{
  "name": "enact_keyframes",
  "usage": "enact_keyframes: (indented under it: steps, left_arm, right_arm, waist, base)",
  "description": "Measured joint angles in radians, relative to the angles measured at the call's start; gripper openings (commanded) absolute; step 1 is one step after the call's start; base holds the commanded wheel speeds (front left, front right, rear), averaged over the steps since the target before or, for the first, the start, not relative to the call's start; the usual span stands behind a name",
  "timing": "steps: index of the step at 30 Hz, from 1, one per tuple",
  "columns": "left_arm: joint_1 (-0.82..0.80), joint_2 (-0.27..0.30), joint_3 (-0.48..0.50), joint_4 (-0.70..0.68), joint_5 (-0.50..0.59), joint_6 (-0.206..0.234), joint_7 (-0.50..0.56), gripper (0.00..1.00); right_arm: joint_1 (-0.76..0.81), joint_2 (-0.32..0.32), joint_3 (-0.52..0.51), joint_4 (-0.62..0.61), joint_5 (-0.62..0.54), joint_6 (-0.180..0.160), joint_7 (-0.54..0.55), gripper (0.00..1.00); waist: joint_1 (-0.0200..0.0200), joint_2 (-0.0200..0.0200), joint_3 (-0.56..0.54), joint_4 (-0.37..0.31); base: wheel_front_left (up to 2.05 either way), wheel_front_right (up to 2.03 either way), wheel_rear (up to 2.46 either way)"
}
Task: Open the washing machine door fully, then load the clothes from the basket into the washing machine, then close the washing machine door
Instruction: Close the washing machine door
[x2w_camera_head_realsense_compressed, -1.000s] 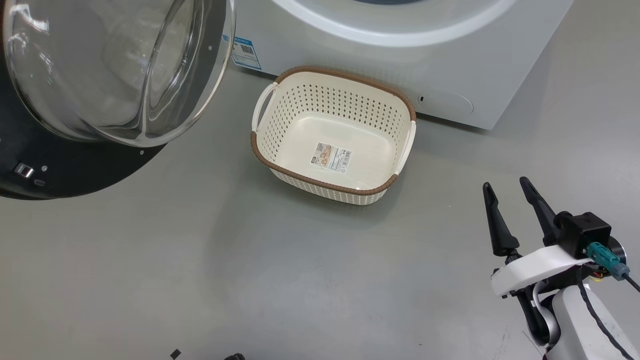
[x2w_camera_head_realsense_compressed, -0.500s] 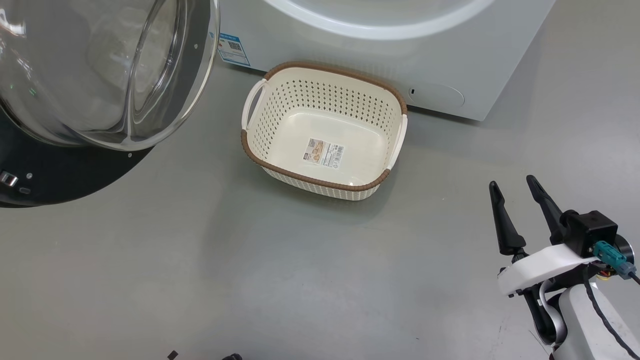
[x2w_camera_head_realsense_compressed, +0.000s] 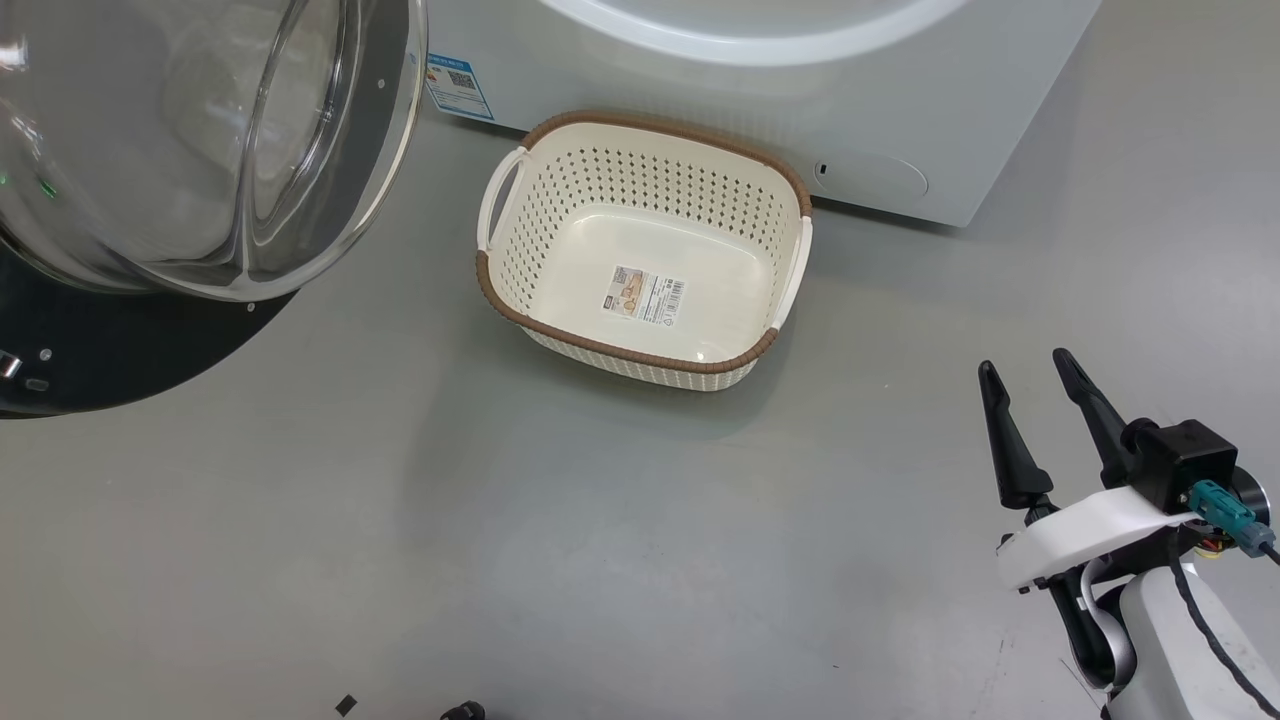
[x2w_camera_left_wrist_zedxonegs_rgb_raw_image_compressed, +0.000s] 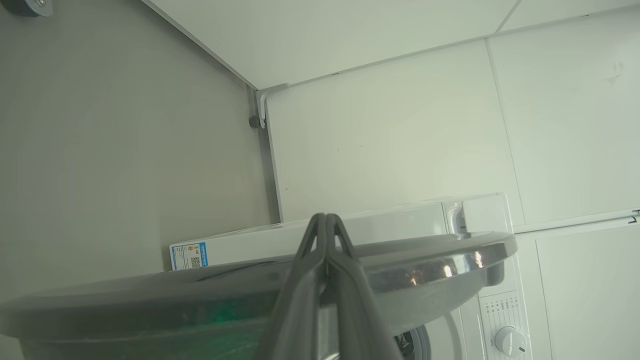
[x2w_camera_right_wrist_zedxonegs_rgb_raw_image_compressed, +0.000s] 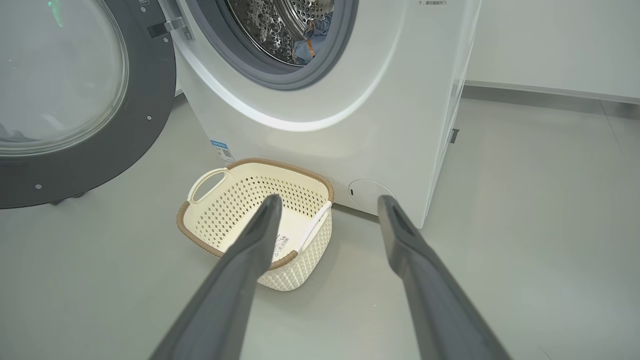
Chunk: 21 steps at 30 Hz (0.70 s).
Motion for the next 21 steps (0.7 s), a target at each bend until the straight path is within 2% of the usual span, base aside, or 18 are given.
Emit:
enact_keyframes:
  steps: [9, 21]
  left_arm:
    - [0.000, 0.005, -0.008, 0.008, -0.014, -0.011, 0.050, 0.00]
    - [0.010, 0.007, -0.030, -0.005, -0.065, -0.028, 0.179, 0.00]
  right_arm:
    - [-0.005, -0.001, -0.003, 0.000, 0.000, 0.000, 0.000, 1.00]
    - [-0.013, 0.002, -0.012, 0.001, 0.014, 0.000, 0.000, 1.00]
  waist:
    - [0.0000, 0.0000, 0.011, 0.000]
    - [0.0000, 0.0000, 0.013, 0.009]
  base:
    - [0.00, 0.00, 0.00]
    - [0.00, 0.00, 0.00]
